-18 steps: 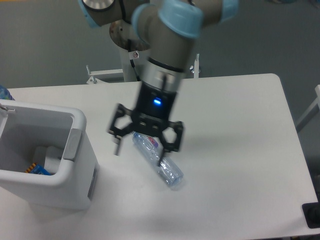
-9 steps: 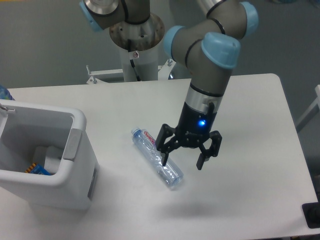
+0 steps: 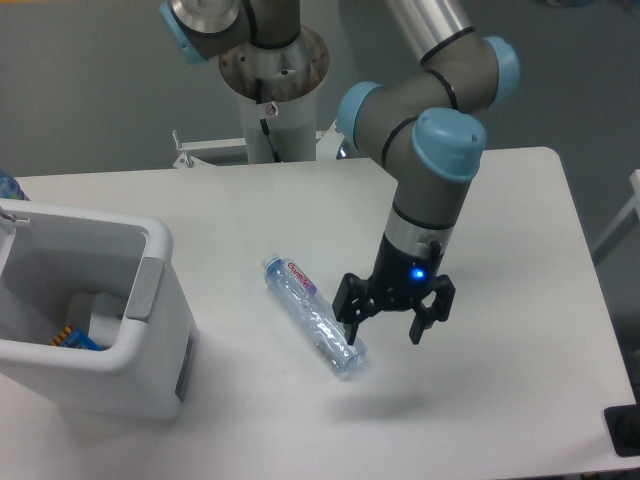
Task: Place the trash in the trash can
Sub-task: 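Move the open gripper over the clear water bottle, then lower the gripper and close it around the bottle's body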
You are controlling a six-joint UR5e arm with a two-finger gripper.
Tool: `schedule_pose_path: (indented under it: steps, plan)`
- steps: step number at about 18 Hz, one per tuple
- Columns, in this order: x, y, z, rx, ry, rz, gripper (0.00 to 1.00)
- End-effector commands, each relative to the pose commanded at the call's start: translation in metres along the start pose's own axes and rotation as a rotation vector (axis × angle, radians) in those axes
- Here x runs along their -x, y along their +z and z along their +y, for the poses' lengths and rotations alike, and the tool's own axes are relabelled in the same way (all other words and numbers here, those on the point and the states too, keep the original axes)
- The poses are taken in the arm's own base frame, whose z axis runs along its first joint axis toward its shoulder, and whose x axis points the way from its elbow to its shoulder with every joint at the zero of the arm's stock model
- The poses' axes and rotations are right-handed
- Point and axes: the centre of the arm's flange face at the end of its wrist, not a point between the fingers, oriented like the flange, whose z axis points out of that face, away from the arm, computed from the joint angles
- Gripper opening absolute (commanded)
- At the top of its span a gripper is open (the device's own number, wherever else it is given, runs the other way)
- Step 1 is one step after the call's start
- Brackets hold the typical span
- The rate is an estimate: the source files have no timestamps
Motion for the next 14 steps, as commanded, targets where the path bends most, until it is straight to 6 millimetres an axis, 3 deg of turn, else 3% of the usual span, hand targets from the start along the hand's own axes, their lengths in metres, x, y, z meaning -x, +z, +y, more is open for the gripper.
schedule_pose_path:
  steps: [7,10,14]
  plan:
    - [-0.009,0.044,-0.003,0.088,-0.047,-0.085,1.0]
    - [-0.018,0.064,0.001,0.13,-0.048,-0.116,1.0]
    - [-0.038,0.077,0.005,0.158,-0.132,-0.163,1.0]
